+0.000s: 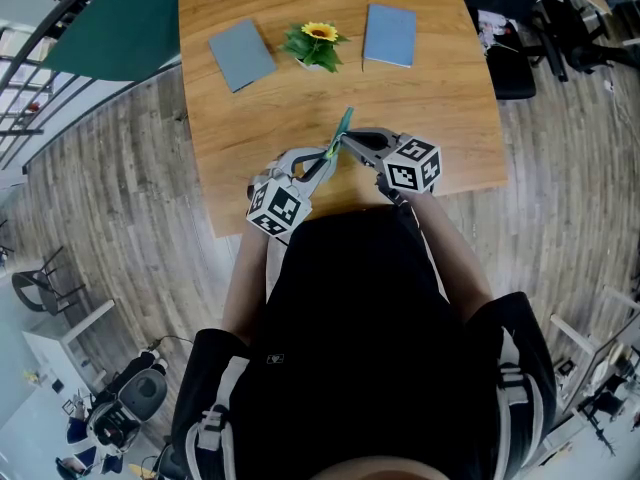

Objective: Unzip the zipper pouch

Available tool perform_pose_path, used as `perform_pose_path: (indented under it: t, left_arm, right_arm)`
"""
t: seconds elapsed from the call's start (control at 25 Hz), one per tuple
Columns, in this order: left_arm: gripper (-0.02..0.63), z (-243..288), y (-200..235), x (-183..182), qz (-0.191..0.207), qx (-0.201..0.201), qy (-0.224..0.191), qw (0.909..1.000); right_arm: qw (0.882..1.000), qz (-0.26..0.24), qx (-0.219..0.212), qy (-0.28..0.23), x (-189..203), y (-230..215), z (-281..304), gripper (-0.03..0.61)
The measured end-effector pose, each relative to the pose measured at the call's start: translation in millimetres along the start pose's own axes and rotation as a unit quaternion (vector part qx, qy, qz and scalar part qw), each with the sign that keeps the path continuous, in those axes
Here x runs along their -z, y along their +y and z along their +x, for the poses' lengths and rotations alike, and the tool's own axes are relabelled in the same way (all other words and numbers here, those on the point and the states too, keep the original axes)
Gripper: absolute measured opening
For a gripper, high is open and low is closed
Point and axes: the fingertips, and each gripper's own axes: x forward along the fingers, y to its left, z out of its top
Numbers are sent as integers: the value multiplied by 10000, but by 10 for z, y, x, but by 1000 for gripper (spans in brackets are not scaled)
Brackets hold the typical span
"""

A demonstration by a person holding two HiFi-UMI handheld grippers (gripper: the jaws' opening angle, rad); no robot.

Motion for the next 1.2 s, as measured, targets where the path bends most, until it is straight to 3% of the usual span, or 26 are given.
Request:
perform_pose_path:
  t: [1.2]
  left_arm:
    - [29, -52, -61, -16, 183, 103, 71, 9998]
  right_arm:
    - [9997, 95, 212, 36, 83, -190, -44, 6]
